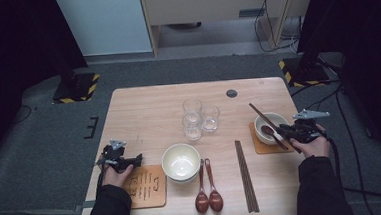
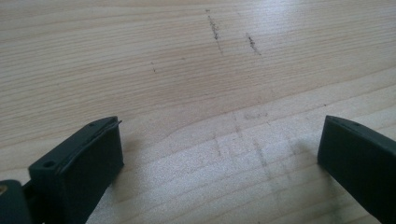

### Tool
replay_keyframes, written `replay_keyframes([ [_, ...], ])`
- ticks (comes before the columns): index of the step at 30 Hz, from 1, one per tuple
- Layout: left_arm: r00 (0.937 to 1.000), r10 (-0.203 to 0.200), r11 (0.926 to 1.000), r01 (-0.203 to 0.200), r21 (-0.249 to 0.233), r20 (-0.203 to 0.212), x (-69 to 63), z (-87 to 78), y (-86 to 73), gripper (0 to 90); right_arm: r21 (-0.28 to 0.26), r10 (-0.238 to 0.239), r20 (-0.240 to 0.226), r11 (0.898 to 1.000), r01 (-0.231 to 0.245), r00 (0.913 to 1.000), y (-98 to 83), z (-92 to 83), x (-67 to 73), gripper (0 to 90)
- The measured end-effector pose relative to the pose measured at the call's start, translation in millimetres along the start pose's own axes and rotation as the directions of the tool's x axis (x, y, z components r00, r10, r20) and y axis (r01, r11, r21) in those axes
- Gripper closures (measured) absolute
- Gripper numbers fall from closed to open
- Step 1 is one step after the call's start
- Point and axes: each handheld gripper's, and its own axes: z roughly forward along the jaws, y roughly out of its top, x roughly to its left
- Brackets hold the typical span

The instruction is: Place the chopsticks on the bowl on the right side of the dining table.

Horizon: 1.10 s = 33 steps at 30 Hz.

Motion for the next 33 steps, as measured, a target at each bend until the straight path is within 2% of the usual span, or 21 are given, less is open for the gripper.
replay_keyframes([
  [5,1.0000,0.000,1.0000,0.000,0.000,0.000,0.0,0.0,0.0,0.0,-0.023,0.012,0.007,1.000,-0.012,0.9999,0.4,-10.3,1.2,74.4],
  [15,1.0000,0.000,1.0000,0.000,0.000,0.000,0.0,0.0,0.0,0.0,-0.049,0.023,0.014,0.999,-0.022,0.9996,-10.6,-39.0,10.4,83.8],
  [26,1.0000,0.000,1.0000,0.000,0.000,0.000,0.0,0.0,0.0,0.0,-0.042,0.061,0.014,0.997,-0.060,0.9981,-28.1,-50.8,14.7,84.5],
  [33,1.0000,0.000,1.0000,0.000,0.000,0.000,0.0,0.0,0.0,0.0,-0.026,0.054,0.007,0.998,-0.053,0.9985,-37.8,-57.6,22.2,84.0],
])
